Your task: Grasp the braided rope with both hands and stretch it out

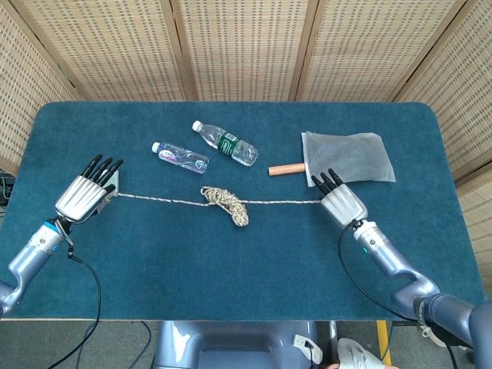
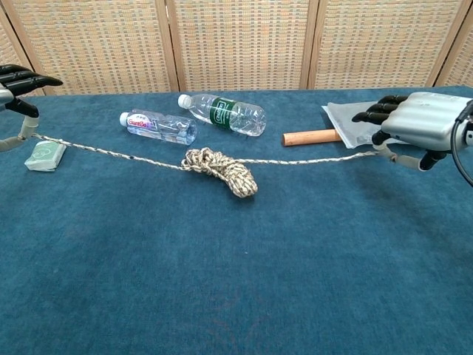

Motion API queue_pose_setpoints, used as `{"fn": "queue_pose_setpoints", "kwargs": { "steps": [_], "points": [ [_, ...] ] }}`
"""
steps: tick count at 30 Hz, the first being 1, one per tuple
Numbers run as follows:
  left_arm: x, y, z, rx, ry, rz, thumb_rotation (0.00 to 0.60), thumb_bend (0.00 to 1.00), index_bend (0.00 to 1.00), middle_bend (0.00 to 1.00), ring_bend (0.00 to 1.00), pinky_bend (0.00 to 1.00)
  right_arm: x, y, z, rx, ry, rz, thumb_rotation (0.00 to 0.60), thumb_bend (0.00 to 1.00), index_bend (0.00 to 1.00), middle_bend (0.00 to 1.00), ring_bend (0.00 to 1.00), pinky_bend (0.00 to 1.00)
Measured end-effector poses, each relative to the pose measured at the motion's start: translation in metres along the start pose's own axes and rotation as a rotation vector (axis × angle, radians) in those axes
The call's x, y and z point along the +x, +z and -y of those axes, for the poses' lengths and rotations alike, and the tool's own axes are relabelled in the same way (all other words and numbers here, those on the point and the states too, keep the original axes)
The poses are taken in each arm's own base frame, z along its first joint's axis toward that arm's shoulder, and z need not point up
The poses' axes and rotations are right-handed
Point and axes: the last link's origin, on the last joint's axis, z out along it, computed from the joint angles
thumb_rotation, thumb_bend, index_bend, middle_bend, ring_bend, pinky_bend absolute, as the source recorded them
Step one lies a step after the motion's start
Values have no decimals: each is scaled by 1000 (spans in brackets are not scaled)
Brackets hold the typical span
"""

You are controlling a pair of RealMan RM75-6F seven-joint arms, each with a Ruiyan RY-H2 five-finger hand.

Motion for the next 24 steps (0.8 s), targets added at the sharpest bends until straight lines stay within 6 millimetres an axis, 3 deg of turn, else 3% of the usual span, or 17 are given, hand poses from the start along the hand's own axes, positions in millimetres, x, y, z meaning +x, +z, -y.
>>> {"fn": "queue_pose_setpoints", "kwargs": {
  "steps": [6, 12, 17, 23, 24],
  "points": [
    [3, -10, -4, 48, -144, 9, 600, 0, 0, 0, 0, 0, 12, -11, 0, -43, 111, -35, 600, 0, 0, 0, 0, 0],
    [23, -39, -13, 137, -331, 1, 600, 0, 0, 0, 0, 0, 17, -51, -8, -131, 314, -113, 600, 0, 0, 0, 0, 0],
    [44, -95, -11, 293, -435, -28, 600, 0, 0, 0, 0, 0, 6, -105, -17, -245, 436, -161, 600, 0, 0, 0, 0, 0],
    [47, -181, -6, 498, -420, -38, 600, 0, 0, 0, 0, 0, 0, -164, -17, -349, 495, -181, 600, 0, 0, 0, 0, 0],
    [47, -187, -6, 509, -417, -38, 600, 0, 0, 0, 0, 0, 0, -171, -17, -356, 490, -186, 600, 0, 0, 0, 0, 0]
  ]
}}
